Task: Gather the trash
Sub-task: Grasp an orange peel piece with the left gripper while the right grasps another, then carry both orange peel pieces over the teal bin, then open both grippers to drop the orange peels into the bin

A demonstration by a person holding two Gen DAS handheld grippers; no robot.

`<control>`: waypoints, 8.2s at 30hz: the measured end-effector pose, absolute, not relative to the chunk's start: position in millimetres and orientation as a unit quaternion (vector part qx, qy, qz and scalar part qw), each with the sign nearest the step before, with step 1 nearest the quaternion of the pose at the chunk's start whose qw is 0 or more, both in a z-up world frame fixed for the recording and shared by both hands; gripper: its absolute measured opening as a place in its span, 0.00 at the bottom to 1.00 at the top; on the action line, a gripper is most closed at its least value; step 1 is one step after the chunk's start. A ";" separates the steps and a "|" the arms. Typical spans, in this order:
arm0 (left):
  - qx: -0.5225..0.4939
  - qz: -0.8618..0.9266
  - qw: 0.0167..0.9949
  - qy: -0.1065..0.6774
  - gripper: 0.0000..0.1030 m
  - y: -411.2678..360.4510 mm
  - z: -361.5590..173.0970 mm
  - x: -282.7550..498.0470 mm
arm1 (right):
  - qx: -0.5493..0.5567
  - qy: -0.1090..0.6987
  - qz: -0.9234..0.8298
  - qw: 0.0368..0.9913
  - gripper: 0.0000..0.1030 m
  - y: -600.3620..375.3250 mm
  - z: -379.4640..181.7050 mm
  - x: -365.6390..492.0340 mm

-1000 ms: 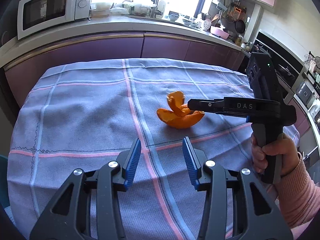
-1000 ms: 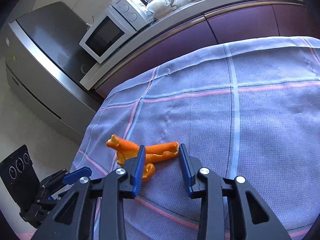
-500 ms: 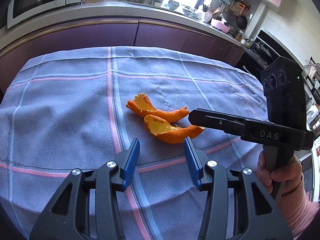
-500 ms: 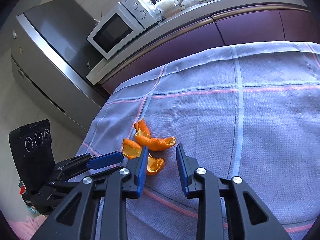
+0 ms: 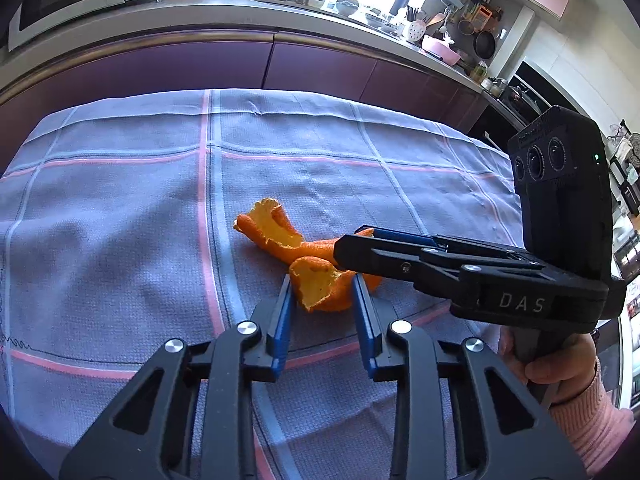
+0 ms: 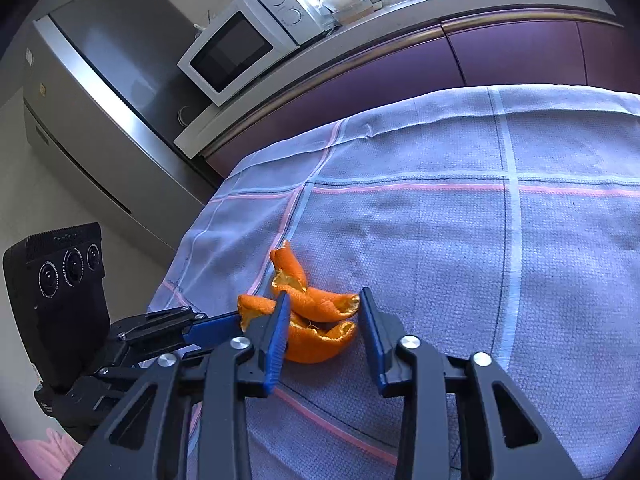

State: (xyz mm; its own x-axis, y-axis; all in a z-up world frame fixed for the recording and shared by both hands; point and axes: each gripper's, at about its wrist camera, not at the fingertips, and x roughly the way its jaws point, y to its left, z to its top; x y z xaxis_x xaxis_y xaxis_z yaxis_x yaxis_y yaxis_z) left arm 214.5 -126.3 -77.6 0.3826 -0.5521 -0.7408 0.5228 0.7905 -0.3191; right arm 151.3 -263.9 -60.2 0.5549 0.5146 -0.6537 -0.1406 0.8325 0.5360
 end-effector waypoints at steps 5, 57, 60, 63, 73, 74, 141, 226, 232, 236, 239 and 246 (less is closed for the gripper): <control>-0.012 -0.323 0.834 0.447 0.16 -121.3 -75.6 205.5 | 0.212 0.428 0.192 0.857 0.20 -259.6 -59.2 149.8; -0.086 -0.174 0.902 0.385 0.15 110.1 -38.7 97.4 | 0.240 0.389 0.306 0.835 0.15 -137.1 -32.5 111.4; -0.087 -0.167 0.904 0.383 0.15 116.7 -37.9 94.5 | 0.239 0.390 0.311 0.833 0.15 -132.5 -32.5 112.0; -0.087 -0.161 0.907 0.380 0.15 121.9 -36.4 92.5 | 0.241 0.391 0.316 0.830 0.15 -128.6 -33.0 113.3; -0.091 -0.146 0.910 0.376 0.15 135.1 -33.0 85.6 | 0.239 0.393 0.328 0.825 0.15 -114.6 -33.1 117.5; -0.092 -0.145 0.911 0.376 0.15 136.5 -32.5 85.3 | 0.238 0.393 0.329 0.825 0.15 -113.5 -33.0 117.4; -0.125 -0.075 0.922 0.359 0.15 208.3 -25.2 74.0 | 0.213 0.387 0.386 0.810 0.15 -51.4 -15.2 136.8; -0.148 0.051 0.907 0.391 0.15 291.6 -69.0 98.8 | 0.159 0.433 0.426 0.778 0.15 69.0 -19.1 191.8; -0.149 0.057 0.903 0.398 0.15 294.3 -75.6 105.4 | 0.159 0.440 0.422 0.777 0.15 76.6 -25.7 196.2; -0.148 0.061 0.901 0.403 0.15 295.2 -80.3 110.6 | 0.157 0.446 0.417 0.776 0.15 82.2 -31.2 200.7; -0.148 0.063 0.899 0.407 0.15 296.9 -84.6 114.2 | 0.157 0.450 0.414 0.775 0.15 84.2 -35.5 202.7; -0.147 0.066 0.896 0.414 0.16 295.8 -92.4 122.1 | 0.162 0.460 0.409 0.772 0.15 93.8 -42.9 208.2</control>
